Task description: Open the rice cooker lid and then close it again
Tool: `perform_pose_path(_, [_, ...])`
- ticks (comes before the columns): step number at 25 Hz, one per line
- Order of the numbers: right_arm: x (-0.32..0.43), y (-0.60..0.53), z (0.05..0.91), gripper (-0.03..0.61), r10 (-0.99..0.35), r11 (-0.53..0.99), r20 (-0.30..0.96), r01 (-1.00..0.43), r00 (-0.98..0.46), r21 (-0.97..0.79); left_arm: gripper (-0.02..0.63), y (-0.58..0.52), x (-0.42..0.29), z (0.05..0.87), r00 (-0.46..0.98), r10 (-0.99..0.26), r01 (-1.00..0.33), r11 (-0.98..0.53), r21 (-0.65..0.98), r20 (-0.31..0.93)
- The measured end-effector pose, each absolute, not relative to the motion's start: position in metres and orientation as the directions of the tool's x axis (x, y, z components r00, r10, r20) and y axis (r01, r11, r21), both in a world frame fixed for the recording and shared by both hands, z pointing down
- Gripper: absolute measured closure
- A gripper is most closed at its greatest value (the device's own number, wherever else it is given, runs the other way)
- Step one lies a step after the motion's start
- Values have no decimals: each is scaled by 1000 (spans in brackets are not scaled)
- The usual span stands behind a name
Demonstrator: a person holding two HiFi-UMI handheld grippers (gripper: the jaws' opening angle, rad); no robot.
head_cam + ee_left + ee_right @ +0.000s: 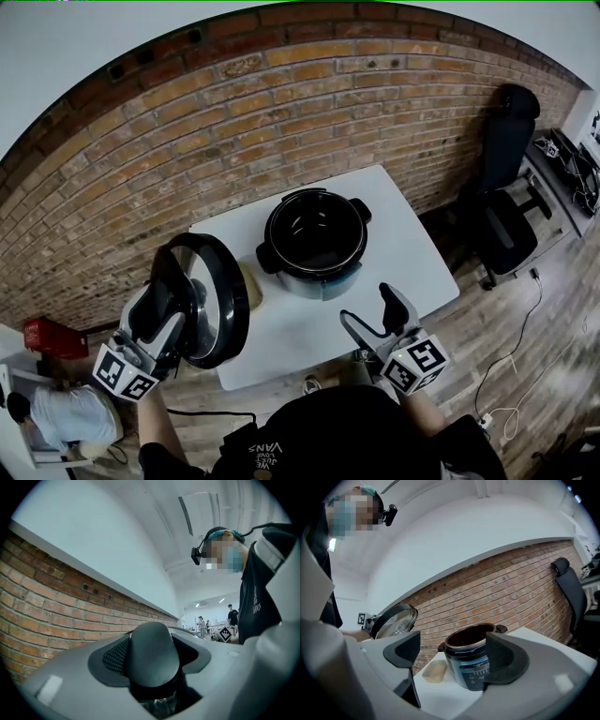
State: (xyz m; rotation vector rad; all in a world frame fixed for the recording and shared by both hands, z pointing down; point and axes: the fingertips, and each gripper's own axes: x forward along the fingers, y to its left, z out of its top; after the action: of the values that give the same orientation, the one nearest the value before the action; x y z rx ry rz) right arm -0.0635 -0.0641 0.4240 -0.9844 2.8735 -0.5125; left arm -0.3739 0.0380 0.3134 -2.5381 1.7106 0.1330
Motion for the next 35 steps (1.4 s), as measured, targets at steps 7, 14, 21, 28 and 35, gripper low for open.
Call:
perform_pose_path(7, [-51,-74,425,150,-628,720,62,-610,-775,-331,337,0,-365,309,402,-909,-915,-400,-47,-108])
perform_pose_path(14, [-35,-87,427,150,-656,697,57,-633,-753,-337,337,-59,-329,311,517,-852,-855,-511,-87,-82])
perform_pose_path(21, [-18,-106,429,150,-665,686,77,-648,-743,-333,337,-120,-272,326,653,-757,-750,-648,-133,5])
perform_pose_path(28, [-5,-124,441,150,-685,659,103,-674,-721,-333,337,-172,-233,364,744,-653,-639,-757,-133,145])
perform_pose_path(35, [16,-141,452,150,-705,631,129,-700,-697,-335,337,-202,-196,401,790,-547,-528,-837,-144,278])
